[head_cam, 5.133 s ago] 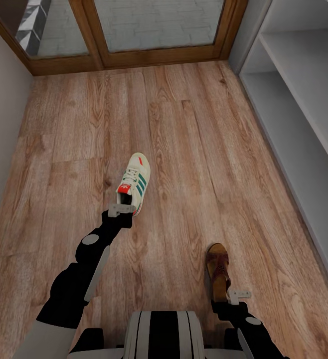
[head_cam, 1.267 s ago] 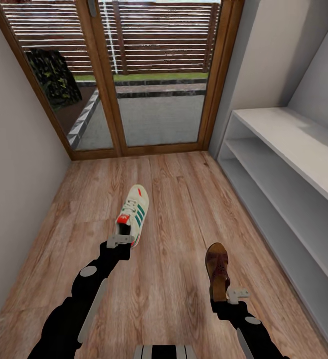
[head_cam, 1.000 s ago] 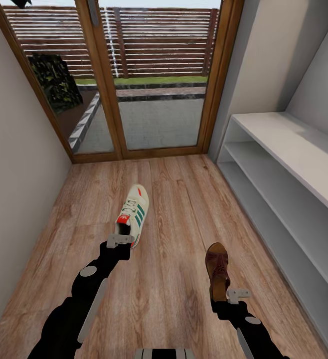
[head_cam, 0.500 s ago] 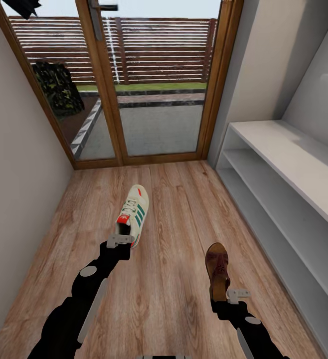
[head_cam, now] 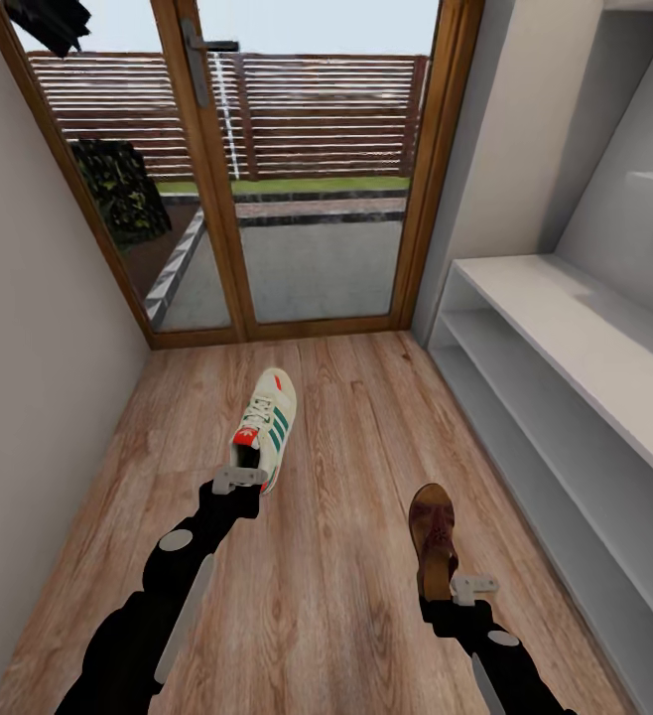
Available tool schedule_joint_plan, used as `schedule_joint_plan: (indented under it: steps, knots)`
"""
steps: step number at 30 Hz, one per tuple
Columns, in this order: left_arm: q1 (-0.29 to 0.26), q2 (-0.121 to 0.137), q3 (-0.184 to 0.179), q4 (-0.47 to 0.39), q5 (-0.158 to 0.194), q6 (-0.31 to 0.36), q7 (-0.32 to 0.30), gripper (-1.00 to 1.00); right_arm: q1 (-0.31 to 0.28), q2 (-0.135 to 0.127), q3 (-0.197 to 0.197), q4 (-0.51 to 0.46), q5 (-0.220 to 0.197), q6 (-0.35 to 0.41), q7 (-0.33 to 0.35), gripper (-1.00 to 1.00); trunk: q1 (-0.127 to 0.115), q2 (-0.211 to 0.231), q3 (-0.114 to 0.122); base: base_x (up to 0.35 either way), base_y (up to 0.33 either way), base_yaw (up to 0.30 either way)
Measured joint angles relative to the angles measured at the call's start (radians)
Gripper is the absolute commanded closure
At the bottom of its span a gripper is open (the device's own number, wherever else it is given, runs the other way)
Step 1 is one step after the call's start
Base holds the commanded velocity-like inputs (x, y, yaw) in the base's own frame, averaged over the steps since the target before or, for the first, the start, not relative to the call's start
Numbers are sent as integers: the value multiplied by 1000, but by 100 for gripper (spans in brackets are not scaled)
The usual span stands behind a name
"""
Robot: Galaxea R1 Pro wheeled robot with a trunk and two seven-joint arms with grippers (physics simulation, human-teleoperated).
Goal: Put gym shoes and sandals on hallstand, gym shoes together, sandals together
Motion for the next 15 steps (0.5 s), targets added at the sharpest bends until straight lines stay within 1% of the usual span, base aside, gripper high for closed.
schedule_joint_plan:
  steps: [15]
  knots:
    - [0,0,0,1,0,0,0,100,0,1,0,0,0,0,0,100,-57,105,70,0,0,0]
